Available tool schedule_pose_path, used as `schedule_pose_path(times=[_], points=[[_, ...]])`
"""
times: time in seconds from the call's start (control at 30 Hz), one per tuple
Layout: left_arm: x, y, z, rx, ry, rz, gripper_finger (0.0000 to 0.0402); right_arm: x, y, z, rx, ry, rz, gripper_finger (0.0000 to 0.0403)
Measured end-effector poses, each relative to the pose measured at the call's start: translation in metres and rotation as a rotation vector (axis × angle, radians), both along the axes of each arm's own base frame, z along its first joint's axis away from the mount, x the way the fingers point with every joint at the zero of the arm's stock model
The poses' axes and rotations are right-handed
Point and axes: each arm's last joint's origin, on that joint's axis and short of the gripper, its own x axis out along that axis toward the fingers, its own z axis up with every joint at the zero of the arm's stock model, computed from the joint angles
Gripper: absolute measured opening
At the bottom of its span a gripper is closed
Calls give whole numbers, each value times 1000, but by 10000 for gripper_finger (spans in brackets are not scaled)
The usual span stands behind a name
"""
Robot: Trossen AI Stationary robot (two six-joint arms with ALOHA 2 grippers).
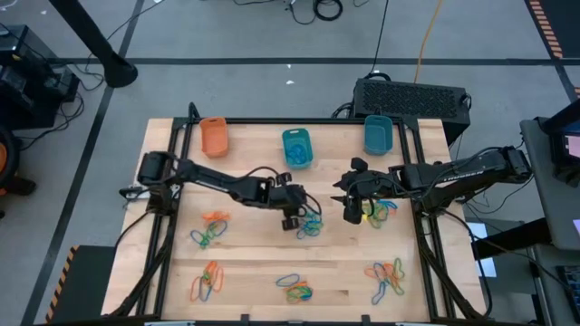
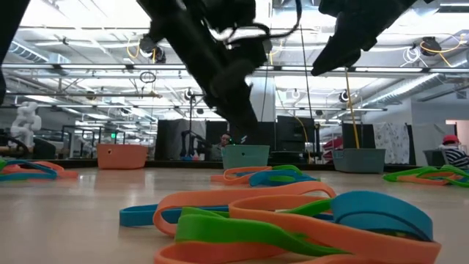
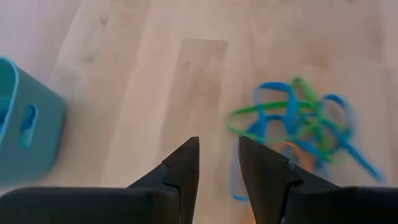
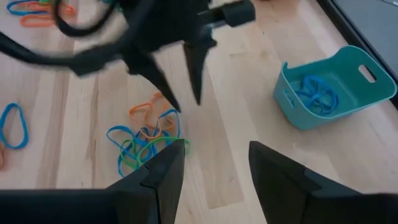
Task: Sort rubber bands into baskets
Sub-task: Put the blue rubber band into the light blue bin
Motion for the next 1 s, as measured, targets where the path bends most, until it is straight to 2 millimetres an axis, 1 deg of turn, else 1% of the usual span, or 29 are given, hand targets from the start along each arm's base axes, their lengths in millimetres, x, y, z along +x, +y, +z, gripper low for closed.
schedule_pose_path(times=[0.07,0.13,0.23,0.33,0.5,0.63,0.77,1.0], points=[[2,7,-9,9,31,-7,121,0,0,0,4,0,-3,171],[4,11,-18,-30,55,-35,121,0,0,0,3,6,-3,171],[6,12,-31,-96,78,-74,121,-1,0,-2,0,20,-2,171],[10,12,-38,-105,74,-81,121,-2,0,-2,-5,33,0,171],[13,12,-36,-104,29,-83,121,-3,0,-3,-7,47,1,171],[12,12,-37,-105,46,-82,121,-3,0,-3,-7,46,1,171],[13,12,-50,-107,72,-78,121,-3,0,-3,-7,46,1,171],[15,12,-53,-111,63,-82,120,-3,0,-3,-8,43,-1,171]])
